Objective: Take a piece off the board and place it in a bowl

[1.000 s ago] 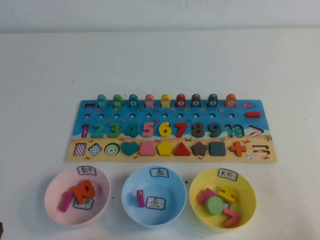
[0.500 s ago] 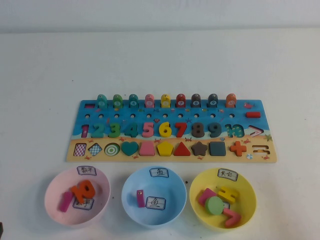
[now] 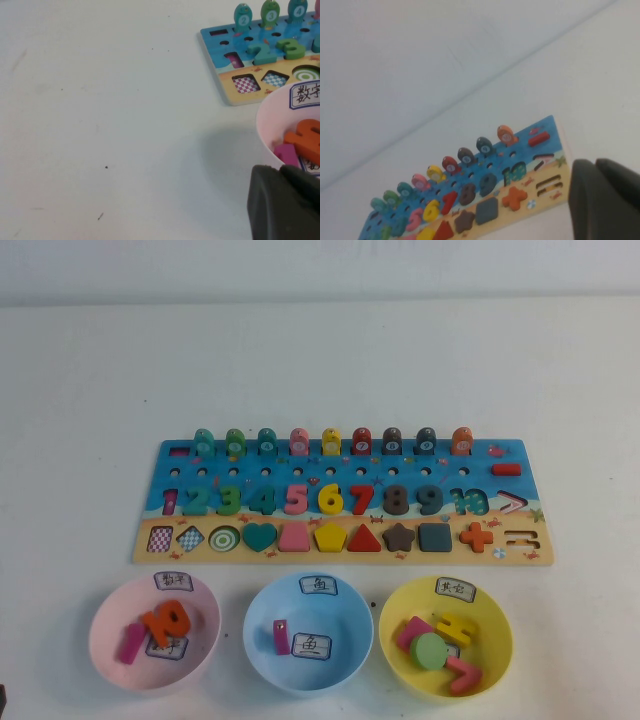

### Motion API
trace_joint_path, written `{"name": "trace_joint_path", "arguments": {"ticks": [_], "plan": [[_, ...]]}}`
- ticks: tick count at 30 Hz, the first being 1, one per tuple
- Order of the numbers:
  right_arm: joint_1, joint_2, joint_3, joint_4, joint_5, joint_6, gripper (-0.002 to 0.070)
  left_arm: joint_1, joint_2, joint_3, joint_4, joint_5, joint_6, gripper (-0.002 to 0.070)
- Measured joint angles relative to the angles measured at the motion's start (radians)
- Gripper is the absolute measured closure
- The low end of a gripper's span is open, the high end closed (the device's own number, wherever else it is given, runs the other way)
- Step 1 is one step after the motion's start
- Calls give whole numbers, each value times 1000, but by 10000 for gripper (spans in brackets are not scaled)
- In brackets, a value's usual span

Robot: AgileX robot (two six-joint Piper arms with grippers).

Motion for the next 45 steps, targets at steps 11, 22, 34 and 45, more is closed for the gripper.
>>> {"name": "trace_joint_path", "arguments": {"ticks": [11,22,34,45], "plan": [[0,264,-263,-14,390,0,694,0,0,0,0,0,0,679],[0,779,-664,-194,756,-74,694,0,0,0,0,0,0,679],[0,1305,-1035,-226,868,-98,694,0,0,0,0,0,0,679],[171,1627,-1332,-427,908,27,694,0,0,0,0,0,0,679]]}}
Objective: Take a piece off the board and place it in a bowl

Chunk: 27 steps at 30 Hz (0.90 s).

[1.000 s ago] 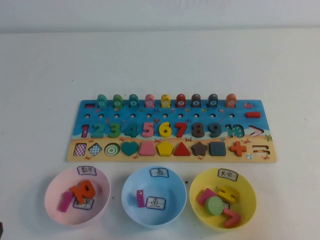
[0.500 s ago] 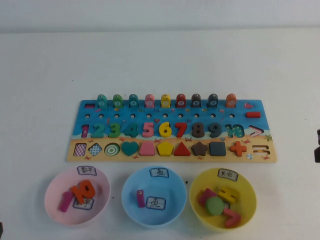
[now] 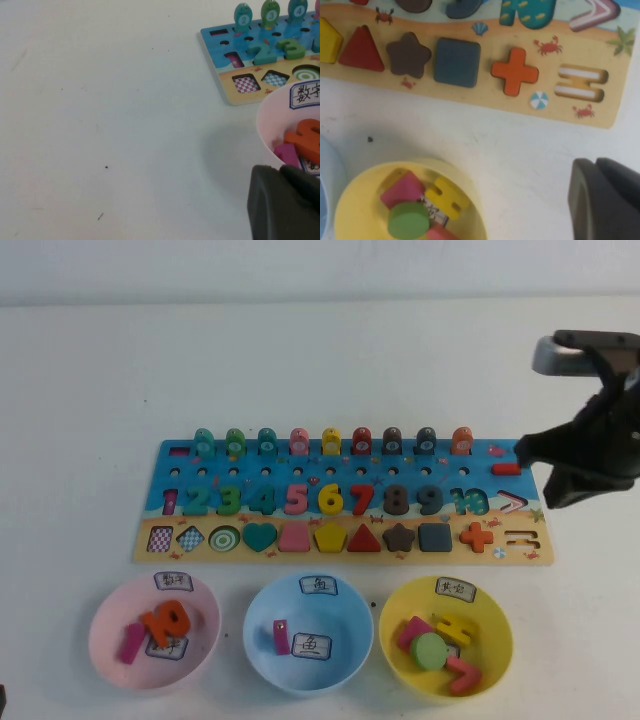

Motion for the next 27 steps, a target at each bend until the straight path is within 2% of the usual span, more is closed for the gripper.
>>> {"name": "trace_joint_path", "arguments": {"ticks": [3,6,9,13,15,22,27], "plan": [[23,96,-100,-22,42,14,682,0,0,0,0,0,0,679],[27,191,-198,-44,89,42,640,0,0,0,0,0,0,679],[27,283,-287,-70,122,69,559,0,0,0,0,0,0,679],[27,386,-403,-92,140,101,414,0,0,0,0,0,0,679],[27,422,-454,-106,142,115,370,0,0,0,0,0,0,679],[27,536,-599,-135,156,138,316,0,0,0,0,0,0,679],[14,579,-625,-140,160,143,302,0,0,0,0,0,0,679]]}}
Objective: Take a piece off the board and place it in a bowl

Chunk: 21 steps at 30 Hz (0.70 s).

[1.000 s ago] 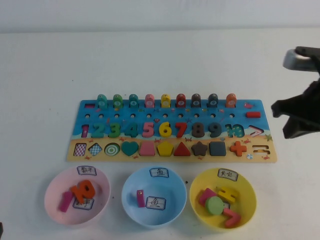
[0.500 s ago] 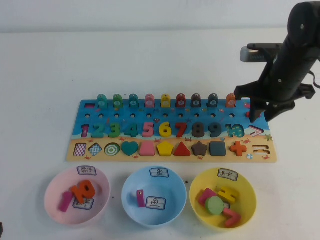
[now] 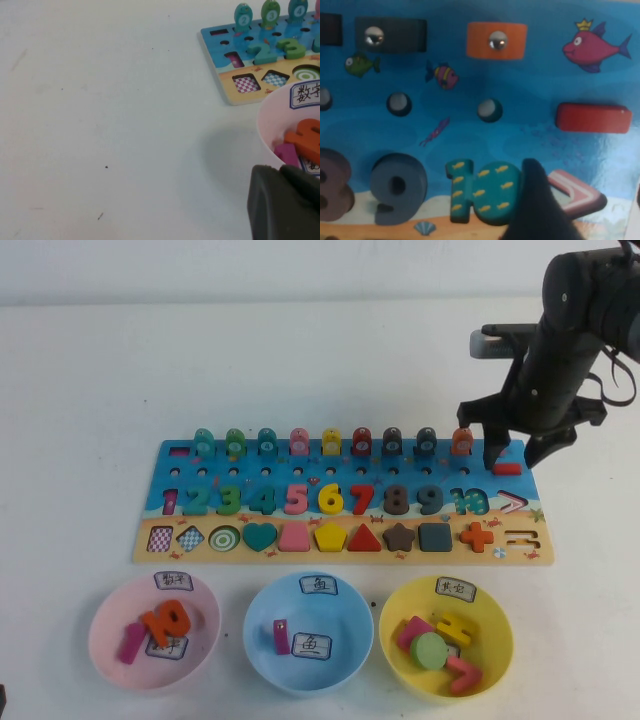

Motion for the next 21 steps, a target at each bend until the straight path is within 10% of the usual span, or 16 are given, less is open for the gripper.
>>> {"name": "trace_joint_path", "arguments": {"ticks": [21], "plan": [[-9,57,-5,-27,0,2,276,0,0,0,0,0,0,679]]}}
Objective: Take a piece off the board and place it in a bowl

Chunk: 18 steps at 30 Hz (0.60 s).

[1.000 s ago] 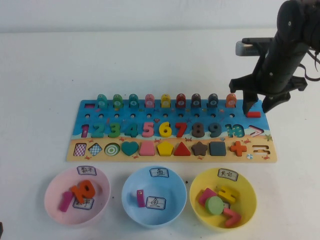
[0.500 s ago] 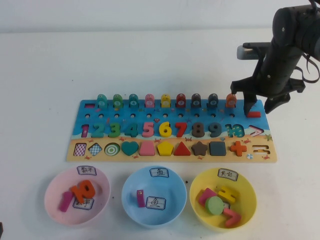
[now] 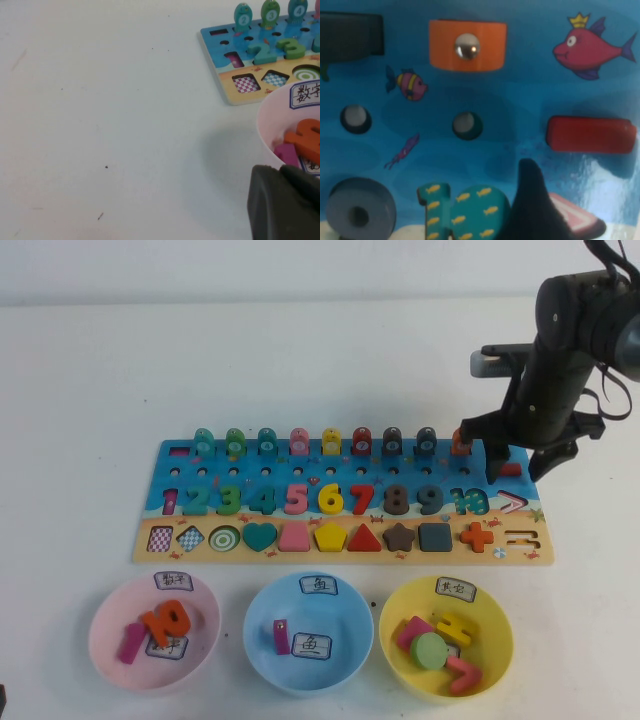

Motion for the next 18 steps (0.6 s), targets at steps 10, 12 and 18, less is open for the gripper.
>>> {"name": "trace_joint_path", "arguments": {"ticks": [10,12,18], "plan": [[0,14,-19,0,-48,-14,275,0,0,0,0,0,0,679],[0,18,-28,0,-49,-17,275,0,0,0,0,0,0,679],[0,35,-30,-2,-49,-17,275,0,0,0,0,0,0,679]]}}
